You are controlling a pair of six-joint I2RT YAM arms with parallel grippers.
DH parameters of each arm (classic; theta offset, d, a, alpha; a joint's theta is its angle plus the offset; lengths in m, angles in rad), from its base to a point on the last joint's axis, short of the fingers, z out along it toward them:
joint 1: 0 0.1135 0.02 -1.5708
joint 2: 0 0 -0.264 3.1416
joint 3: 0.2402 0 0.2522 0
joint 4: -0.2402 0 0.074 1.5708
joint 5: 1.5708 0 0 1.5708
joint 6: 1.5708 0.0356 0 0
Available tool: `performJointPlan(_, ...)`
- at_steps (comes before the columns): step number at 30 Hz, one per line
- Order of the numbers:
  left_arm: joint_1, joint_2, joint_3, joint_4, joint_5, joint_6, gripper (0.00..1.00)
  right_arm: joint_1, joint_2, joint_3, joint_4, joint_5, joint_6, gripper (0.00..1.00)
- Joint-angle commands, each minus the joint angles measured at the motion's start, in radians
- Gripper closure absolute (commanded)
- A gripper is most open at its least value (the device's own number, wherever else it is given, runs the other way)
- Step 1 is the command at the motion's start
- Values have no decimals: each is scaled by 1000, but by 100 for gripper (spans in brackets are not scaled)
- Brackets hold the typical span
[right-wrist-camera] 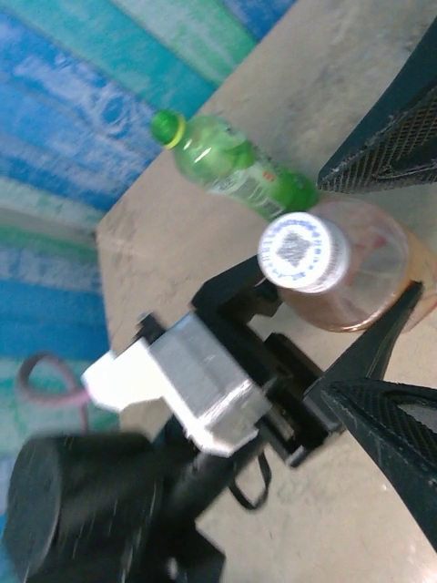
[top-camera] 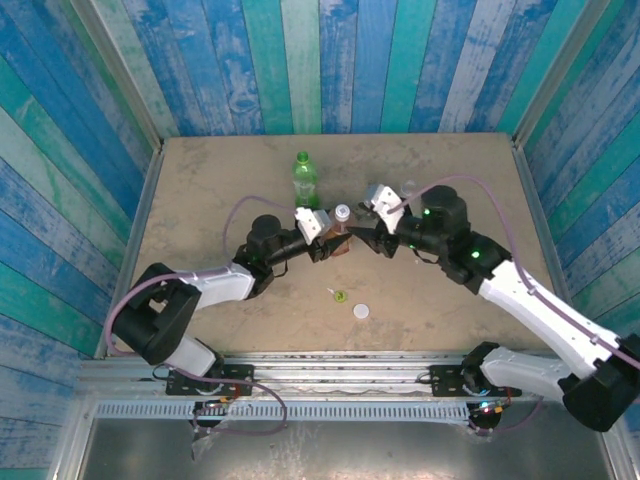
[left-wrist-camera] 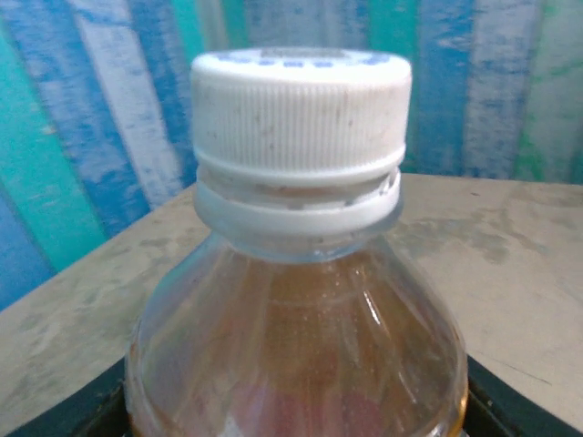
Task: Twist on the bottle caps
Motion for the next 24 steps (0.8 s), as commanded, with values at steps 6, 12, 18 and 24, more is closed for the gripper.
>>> performJointPlan(6, -3, -111, 20, -167, 377, 159, 43, -24, 0, 71, -192, -290, -196, 47)
performJointPlan(12, -5, -103, 26, -175, 459, 172, 43, -24, 59, 92, -194, -323, -164, 49)
performJointPlan(18, -4, -106, 30, -168, 468, 159, 43, -23, 80, 84, -194, -331, -177, 52)
performJointPlan(24, -4, -100, 32, -153, 466, 144, 43, -25, 114, 94, -229, -384, -209, 55)
